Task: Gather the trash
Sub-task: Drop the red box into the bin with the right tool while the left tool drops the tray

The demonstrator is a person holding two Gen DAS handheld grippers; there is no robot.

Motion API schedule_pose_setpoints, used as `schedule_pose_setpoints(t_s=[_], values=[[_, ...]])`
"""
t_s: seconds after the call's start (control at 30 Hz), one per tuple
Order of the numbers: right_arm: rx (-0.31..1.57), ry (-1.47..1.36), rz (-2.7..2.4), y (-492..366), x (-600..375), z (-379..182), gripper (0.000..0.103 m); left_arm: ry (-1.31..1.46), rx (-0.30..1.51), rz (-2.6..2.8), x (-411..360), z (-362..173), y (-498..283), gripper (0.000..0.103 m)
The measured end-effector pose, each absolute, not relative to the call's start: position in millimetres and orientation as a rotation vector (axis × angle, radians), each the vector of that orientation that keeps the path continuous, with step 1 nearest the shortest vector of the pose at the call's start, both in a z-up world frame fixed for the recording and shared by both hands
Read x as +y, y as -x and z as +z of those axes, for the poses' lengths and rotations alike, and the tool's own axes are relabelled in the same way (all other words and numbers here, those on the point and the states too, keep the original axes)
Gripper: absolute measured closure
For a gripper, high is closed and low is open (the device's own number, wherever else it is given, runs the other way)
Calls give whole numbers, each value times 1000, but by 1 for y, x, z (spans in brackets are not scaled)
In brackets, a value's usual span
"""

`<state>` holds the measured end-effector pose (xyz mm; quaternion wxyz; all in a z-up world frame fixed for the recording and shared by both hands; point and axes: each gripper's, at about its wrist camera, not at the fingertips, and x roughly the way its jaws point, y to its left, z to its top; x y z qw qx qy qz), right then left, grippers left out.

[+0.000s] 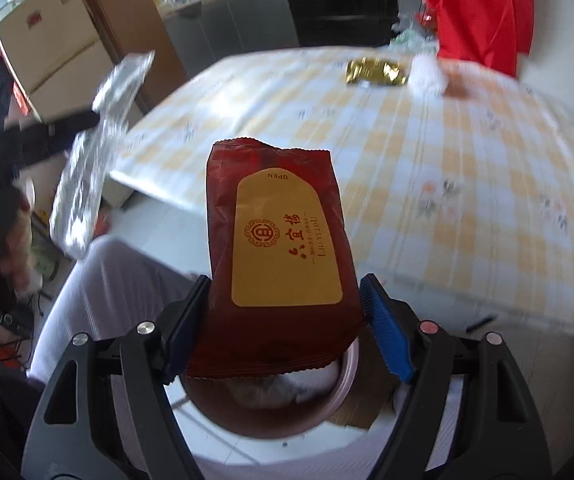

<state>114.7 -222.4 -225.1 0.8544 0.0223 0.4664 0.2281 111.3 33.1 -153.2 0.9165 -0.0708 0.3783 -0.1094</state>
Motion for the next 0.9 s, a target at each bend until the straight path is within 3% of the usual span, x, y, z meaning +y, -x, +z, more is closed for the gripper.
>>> schedule_pose_setpoints(t_s=[0.27, 0.43, 0.63, 0.9], values=[[1071, 1, 536, -99, -196, -245, 27, 135, 796, -247, 24, -155, -99, 5], [1097, 18, 560, -97, -189, -253, 19, 127, 812, -245, 20, -158, -96, 5], [1022, -32, 481, -103, -214, -235, 12, 106, 839, -253, 12, -166, -95, 5], [900, -142, 326, -113, -276, -205, 12, 77, 910, -330, -15, -182, -95, 5]])
